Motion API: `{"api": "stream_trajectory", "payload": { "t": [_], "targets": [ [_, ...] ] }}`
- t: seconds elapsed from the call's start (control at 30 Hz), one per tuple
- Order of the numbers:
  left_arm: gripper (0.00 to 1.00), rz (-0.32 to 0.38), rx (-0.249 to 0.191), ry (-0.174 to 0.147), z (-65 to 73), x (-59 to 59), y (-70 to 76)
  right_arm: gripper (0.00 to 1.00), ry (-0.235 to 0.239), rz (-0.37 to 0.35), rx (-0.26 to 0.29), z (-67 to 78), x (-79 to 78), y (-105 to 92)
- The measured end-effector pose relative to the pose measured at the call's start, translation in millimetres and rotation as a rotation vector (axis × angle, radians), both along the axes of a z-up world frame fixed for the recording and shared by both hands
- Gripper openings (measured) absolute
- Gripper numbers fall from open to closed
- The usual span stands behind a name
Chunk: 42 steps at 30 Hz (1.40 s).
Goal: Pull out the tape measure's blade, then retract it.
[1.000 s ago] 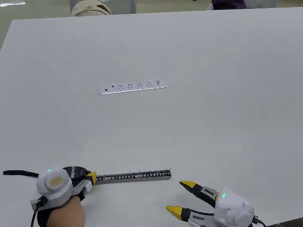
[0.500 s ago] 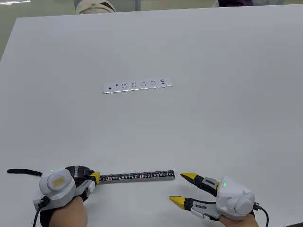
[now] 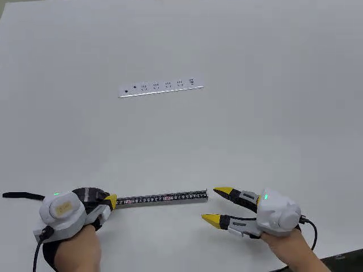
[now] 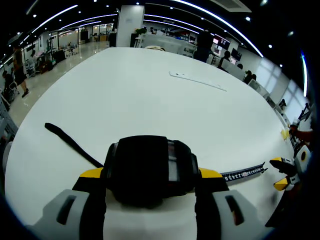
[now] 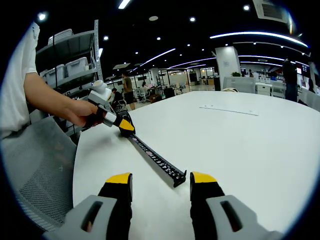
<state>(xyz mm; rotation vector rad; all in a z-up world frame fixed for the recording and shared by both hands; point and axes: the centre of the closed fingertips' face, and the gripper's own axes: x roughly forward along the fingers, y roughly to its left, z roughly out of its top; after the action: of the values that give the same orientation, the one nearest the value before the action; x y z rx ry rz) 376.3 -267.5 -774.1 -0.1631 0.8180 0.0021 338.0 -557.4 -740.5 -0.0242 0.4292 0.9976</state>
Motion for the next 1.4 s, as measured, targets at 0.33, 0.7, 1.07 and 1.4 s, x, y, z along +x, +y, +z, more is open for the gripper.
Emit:
{"api": "stream_trajectory", "payload": {
  "t": [0.33,0.7,1.07,1.4],
  "targets": [
    [0.71,-0.004,0.000,0.004,0.6,-0.3,-0.6,0.45,0.013,0.031,0.002,-10.5,7.2,3.6],
    [0.71,-0.007,-0.001,0.008,0.3,-0.4,-0.2,0.39,0.014,0.070,0.023,-13.4,14.3,5.4],
    [0.71,-0.006,0.000,0.006,0.0,-0.4,0.2,0.30,0.010,0.131,-0.004,-21.3,14.8,9.4],
    [0.71,-0.007,0.000,0.001,-0.2,-0.3,-0.1,0.25,0.015,0.147,-0.012,-27.7,18.2,10.5]
  ]
}}
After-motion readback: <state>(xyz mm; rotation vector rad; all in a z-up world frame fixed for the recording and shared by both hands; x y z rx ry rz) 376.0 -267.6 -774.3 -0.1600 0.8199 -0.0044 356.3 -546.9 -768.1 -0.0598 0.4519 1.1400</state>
